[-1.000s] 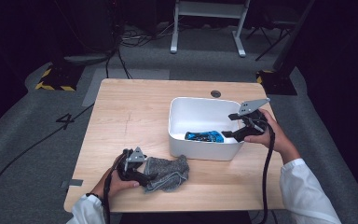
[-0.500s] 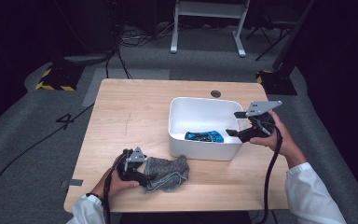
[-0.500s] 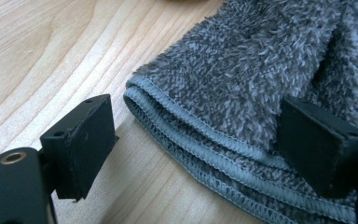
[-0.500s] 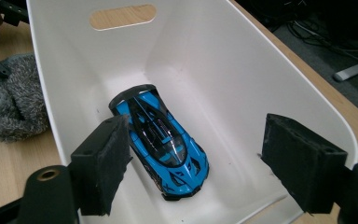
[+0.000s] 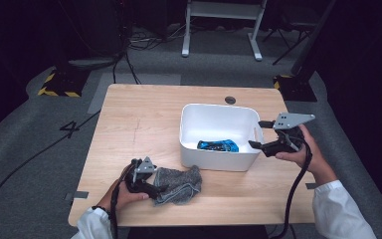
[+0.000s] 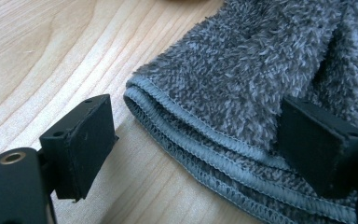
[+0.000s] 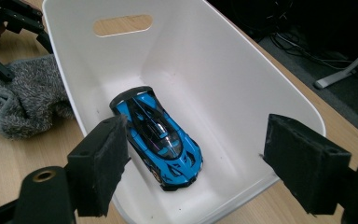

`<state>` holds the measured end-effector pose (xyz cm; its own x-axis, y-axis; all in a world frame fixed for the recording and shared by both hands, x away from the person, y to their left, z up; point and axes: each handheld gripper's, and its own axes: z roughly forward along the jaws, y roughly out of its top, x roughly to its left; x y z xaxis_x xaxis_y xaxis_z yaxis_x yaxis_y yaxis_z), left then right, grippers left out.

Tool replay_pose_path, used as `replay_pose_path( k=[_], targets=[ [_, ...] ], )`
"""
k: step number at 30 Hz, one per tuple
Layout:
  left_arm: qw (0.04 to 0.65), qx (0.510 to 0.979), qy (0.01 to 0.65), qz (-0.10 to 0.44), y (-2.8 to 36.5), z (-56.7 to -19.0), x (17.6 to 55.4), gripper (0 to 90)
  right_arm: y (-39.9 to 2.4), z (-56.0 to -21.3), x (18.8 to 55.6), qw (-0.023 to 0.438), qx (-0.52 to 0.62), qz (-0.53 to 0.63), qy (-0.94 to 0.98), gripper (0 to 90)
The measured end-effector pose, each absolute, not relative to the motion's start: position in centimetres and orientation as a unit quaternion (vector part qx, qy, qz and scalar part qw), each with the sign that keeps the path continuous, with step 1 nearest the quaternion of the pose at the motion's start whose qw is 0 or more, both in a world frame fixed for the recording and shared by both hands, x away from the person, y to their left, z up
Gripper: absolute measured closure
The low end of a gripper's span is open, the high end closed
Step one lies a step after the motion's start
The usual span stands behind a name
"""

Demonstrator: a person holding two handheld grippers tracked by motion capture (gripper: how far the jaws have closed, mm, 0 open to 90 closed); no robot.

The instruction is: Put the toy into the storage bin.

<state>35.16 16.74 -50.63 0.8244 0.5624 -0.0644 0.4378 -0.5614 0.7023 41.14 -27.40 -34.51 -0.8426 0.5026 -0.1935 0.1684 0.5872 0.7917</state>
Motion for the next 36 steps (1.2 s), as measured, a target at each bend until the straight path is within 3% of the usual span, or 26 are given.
replay_pose_path(
  k=[25,36],
  targets=[
    [0.372,0.879,0.286,0.084,16.7,-50.6,35.1,13.7,-31.4,-35.3,36.8,0.213,0.206,0.446,0.844,21.0],
    [0.372,0.879,0.287,0.084,16.7,-50.6,35.1,13.6,-31.9,-37.4,36.0,0.215,0.213,0.422,0.855,21.0]
  ],
)
